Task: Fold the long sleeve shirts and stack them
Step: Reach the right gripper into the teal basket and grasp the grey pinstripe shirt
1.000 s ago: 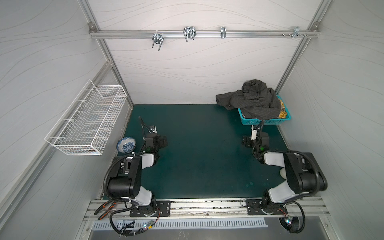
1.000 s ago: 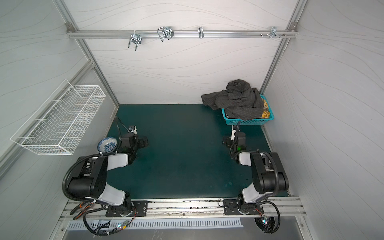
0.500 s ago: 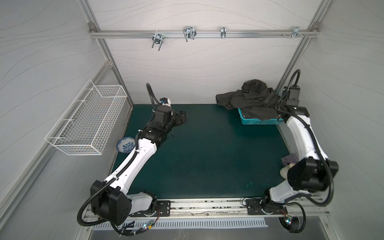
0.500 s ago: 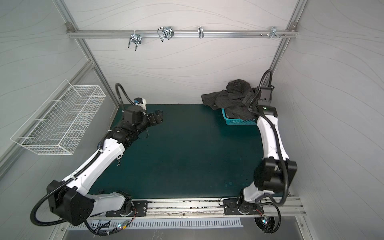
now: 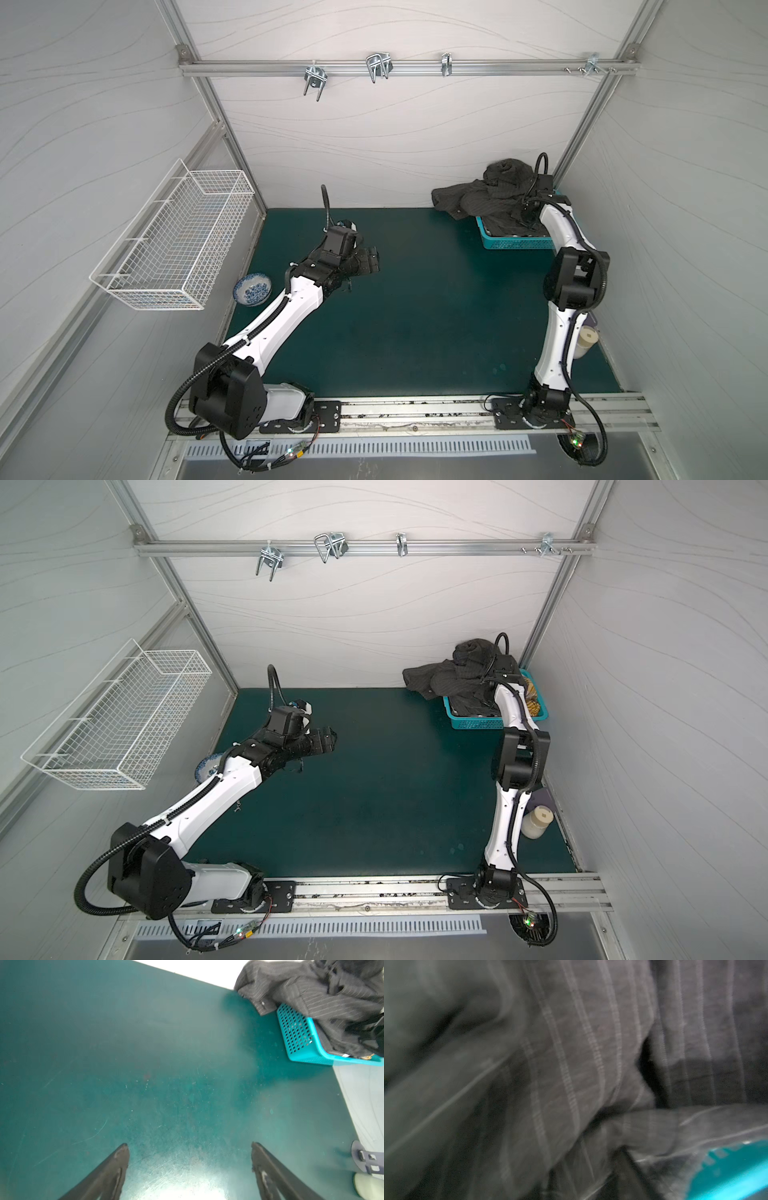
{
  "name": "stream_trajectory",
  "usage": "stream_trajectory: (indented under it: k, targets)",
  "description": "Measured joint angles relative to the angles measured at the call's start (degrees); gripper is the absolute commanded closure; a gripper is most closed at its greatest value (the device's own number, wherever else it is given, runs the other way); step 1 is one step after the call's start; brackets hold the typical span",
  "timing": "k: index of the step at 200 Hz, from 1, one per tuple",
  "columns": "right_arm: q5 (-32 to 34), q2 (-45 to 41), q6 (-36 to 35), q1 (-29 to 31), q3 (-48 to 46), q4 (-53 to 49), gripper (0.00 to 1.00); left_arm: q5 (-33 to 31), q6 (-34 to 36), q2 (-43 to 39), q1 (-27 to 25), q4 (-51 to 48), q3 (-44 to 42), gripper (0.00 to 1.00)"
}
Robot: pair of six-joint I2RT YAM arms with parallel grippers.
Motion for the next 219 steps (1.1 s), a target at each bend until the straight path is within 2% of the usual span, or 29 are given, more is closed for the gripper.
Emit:
stream_trajectory:
  k: [16, 38, 63, 89, 138, 161, 185, 213, 219]
  targets:
    - [-0.44, 0.26, -0.02, -0.31, 0.81, 0.0, 0.93, -0.02, -0.02, 0.72, 0.0, -0.13, -0.31, 0.1]
    - [-1.77, -0.85, -0.63, -0.28, 0.2, 0.33, 1.0, -0.04, -0.11, 0.81, 0.0, -0.7, -0.55, 0.1]
    - [-4.28, -4.9, -1.31, 0.31, -1.22, -0.04, 1.0, -0.37, -1.03, 0.81, 0.0, -2.01, -0.02, 0.09]
    - [-6.32, -13.7, -3.41, 3.32, -1.6, -1.03, 0.98, -2.21, -3.8, -0.26, 0.0, -5.86, 1.75, 0.06]
    - [-10.84, -30.93, -6.71, 18.21, 0.59, -4.9, 0.98, -4.2, -9.77, -10.1, 0.0, -13.79, 0.44, 0.05]
    - [-12.5, -36.65, -7.34, 26.18, -2.58, -5.2, 0.98, -4.61, -11.98, -16.33, 0.0, -15.43, -3.19, 0.05]
    - [-13.79, -40.41, -7.21, 30.82, -10.1, -4.57, 0.99, -4.81, -13.38, -18.27, 0.0, -17.11, -5.31, 0.06]
    - [-13.44, -39.67, -7.34, 31.34, -16.68, -4.39, 1.0, -4.37, -14.75, -17.11, 0.0, -17.31, -6.67, 0.06]
    - [-13.31, -38.99, -7.52, 31.3, -17.11, -4.42, 0.98, -4.04, -14.93, -16.76, 0.0, -17.16, -6.8, 0.05]
